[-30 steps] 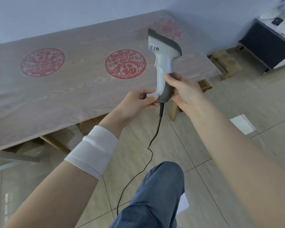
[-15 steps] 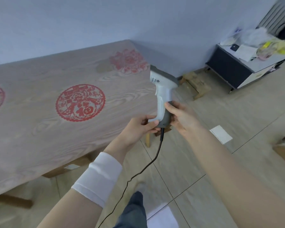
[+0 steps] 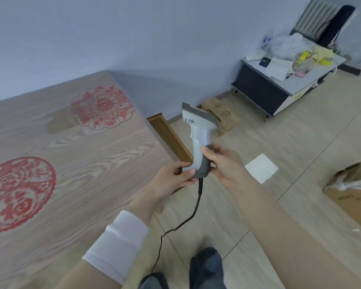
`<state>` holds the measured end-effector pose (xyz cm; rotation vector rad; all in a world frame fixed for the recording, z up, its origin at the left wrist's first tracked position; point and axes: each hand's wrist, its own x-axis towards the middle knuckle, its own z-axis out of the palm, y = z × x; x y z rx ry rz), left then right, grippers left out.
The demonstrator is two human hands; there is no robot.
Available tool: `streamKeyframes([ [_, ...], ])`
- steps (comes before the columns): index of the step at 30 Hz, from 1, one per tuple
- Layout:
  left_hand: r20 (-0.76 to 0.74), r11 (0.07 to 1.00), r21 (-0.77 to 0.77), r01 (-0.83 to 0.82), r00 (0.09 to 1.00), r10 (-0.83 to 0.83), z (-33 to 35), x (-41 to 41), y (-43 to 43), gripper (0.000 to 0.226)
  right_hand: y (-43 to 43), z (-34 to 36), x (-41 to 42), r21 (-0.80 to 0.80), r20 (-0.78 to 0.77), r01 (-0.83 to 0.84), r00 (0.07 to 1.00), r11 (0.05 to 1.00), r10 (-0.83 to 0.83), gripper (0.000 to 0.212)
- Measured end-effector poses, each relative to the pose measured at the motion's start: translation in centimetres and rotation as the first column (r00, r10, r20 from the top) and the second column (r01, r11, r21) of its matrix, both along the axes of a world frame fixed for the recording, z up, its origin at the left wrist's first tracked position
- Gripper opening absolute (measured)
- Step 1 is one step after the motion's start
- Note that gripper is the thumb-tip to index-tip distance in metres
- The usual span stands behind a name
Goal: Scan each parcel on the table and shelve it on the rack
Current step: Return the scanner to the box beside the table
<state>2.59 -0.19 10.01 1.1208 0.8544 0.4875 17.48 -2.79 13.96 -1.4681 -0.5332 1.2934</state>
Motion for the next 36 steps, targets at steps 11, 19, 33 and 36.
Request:
streamKeyframes([
  [11, -0.055, 0.952, -0.176, -0.248, 0.969, 0.243, -2.9, 13.5, 5.5, 0.026, 9.2, -4.1, 14.8, -0.094, -0.048, -0.164, 0.986, 0.982, 0.16, 0.003],
  [19, -0.198, 0.846, -0.25, -0.472, 0.88, 0.432, -8.0, 16.2, 10.6, 0.03, 17.5, -8.6, 16.9, -0.202, -0.004, -0.316, 0.947, 0.927, 0.322, 0.006],
  [33, -0.381, 0.539, -0.343, -0.769, 0.639, 0.668, -20.9, 20.9, 14.9, 0.024, 26.1, -23.3, 18.8, -0.444, 0.033, -0.559, 0.771, 0.701, 0.636, 0.044],
  [36, -0.406, 0.46, -0.37, -0.807, 0.586, 0.701, -27.3, 21.2, 15.4, 0.021, 27.2, -29.9, 18.6, -0.486, 0.015, -0.574, 0.748, 0.659, 0.663, 0.047],
])
